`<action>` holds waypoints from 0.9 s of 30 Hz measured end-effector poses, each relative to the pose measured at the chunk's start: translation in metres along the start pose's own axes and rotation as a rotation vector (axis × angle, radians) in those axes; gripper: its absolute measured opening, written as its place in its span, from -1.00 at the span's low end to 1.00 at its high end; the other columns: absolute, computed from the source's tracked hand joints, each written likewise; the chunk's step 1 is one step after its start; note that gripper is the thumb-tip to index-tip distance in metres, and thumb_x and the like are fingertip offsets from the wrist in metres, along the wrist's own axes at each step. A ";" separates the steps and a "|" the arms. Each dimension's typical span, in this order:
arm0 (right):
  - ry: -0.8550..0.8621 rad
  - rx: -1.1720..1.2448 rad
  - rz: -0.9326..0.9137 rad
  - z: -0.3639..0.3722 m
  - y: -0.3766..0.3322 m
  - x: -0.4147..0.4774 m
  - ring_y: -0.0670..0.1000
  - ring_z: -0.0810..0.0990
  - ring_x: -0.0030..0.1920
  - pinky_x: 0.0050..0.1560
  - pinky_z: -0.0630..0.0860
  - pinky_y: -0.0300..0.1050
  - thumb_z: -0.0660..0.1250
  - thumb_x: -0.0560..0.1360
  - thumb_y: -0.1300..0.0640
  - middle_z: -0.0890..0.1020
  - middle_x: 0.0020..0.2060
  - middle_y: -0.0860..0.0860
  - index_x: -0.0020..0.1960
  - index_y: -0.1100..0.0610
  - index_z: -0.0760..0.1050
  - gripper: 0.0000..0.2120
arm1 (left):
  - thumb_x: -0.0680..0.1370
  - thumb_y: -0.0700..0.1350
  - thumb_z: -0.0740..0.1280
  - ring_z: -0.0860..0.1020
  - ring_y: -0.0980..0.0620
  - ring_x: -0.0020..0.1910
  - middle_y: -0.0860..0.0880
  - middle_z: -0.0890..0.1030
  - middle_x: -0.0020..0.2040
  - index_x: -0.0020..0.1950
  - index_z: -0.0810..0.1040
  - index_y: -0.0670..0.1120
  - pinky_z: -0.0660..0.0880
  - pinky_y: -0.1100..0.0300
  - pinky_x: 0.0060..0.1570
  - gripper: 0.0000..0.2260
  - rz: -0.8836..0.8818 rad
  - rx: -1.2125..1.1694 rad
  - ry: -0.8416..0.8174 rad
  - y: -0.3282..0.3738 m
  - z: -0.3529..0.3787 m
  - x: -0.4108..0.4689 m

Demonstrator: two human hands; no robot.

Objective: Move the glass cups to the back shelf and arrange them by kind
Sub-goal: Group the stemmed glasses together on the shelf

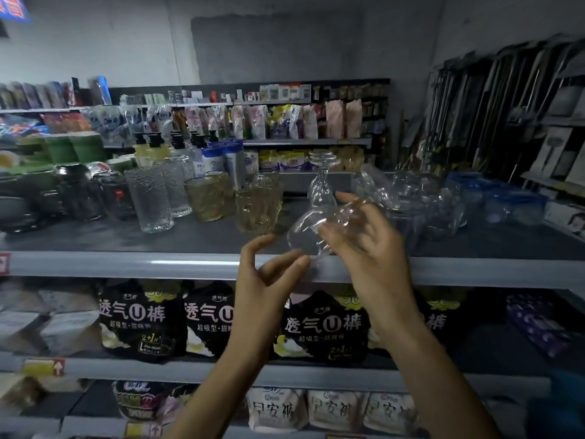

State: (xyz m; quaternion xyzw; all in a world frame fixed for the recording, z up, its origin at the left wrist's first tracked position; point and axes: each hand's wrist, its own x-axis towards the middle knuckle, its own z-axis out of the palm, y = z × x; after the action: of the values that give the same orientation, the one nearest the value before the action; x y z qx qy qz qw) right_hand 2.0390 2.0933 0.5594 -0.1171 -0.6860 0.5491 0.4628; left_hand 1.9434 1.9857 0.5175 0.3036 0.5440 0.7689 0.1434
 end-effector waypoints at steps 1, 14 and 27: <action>0.011 -0.086 -0.045 -0.001 0.002 0.009 -0.13 0.64 0.21 0.21 0.61 -0.14 0.50 0.54 0.11 0.65 0.25 -0.11 0.40 -0.10 0.51 -0.54 | 0.54 -0.18 0.51 0.70 0.09 0.13 -0.01 0.73 0.14 0.42 0.40 0.00 0.63 0.18 0.13 -0.49 0.068 0.097 -0.015 -0.002 -0.001 0.008; 0.000 -0.551 0.010 0.007 0.052 0.080 0.06 0.58 0.29 0.24 0.56 0.00 0.48 0.56 0.06 0.60 0.35 0.02 0.56 -0.04 0.36 -0.39 | 0.51 0.02 0.52 0.62 0.06 0.11 0.03 0.64 0.19 0.39 0.47 0.01 0.61 -0.02 0.16 -0.51 0.288 0.884 -0.212 -0.024 0.016 0.119; 0.033 -0.504 0.055 0.011 0.072 0.096 0.07 0.53 0.40 0.33 0.54 0.11 0.45 0.57 0.01 0.57 0.40 -0.02 0.53 -0.06 0.40 -0.44 | 0.52 0.08 0.46 0.66 0.09 0.01 0.09 0.67 0.09 0.37 0.50 0.05 0.65 -0.05 0.05 -0.56 0.183 0.917 -0.167 -0.030 0.027 0.133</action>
State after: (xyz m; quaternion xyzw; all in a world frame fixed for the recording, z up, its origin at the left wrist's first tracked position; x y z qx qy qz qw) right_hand 1.9533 2.1768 0.5462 -0.2565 -0.7901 0.3711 0.4149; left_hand 1.8538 2.0898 0.5373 0.4431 0.7850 0.4320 -0.0306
